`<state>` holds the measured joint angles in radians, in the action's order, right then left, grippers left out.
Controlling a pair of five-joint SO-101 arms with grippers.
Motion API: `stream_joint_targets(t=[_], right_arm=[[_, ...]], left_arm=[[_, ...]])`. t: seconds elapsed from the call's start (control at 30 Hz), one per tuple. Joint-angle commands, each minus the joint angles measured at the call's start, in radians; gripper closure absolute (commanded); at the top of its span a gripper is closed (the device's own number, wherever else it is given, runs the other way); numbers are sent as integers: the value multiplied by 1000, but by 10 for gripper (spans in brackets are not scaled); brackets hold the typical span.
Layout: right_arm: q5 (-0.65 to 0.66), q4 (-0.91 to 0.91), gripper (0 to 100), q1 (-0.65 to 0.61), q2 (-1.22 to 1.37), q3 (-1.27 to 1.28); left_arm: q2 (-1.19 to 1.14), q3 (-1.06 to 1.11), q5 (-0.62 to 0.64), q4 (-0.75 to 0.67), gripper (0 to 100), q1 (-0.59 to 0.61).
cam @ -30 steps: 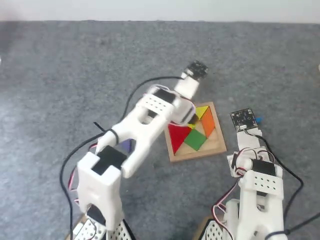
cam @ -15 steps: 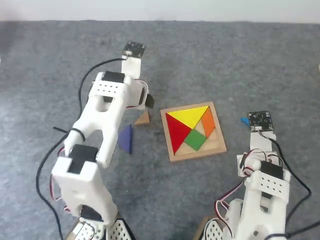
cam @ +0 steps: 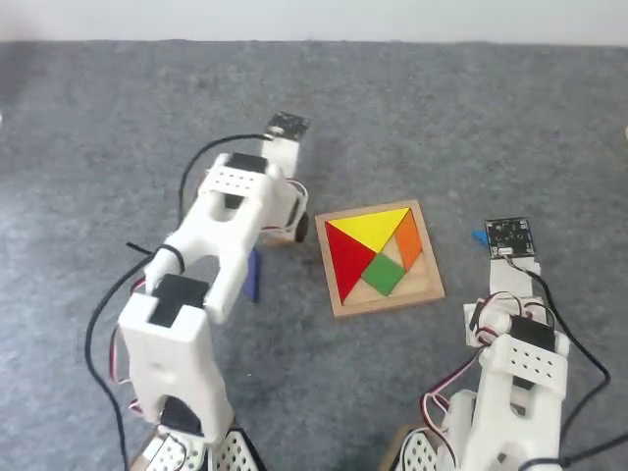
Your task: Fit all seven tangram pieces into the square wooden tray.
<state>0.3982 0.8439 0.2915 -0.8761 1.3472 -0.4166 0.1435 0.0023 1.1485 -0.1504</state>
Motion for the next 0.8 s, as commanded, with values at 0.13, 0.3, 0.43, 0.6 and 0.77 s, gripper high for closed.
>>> stream_joint_targets(t=[0.13,0.3,0.43,0.6,0.77], right_arm=[[-9,-12,728,-5,-19,-38],[-9,-12,728,-5,-19,-38],[-9,-12,728,-5,-18,-38],[-9,-16,728,-7,-15,-38],[-9,-18,728,-7,-13,-38]], left_arm=[[-11,-4,-5,2,850,-15],[-12,-5,-5,2,870,-21],[-12,-5,-5,2,870,-21],[-8,-59,-5,54,870,-23],[-8,-243,-5,210,870,-52]])
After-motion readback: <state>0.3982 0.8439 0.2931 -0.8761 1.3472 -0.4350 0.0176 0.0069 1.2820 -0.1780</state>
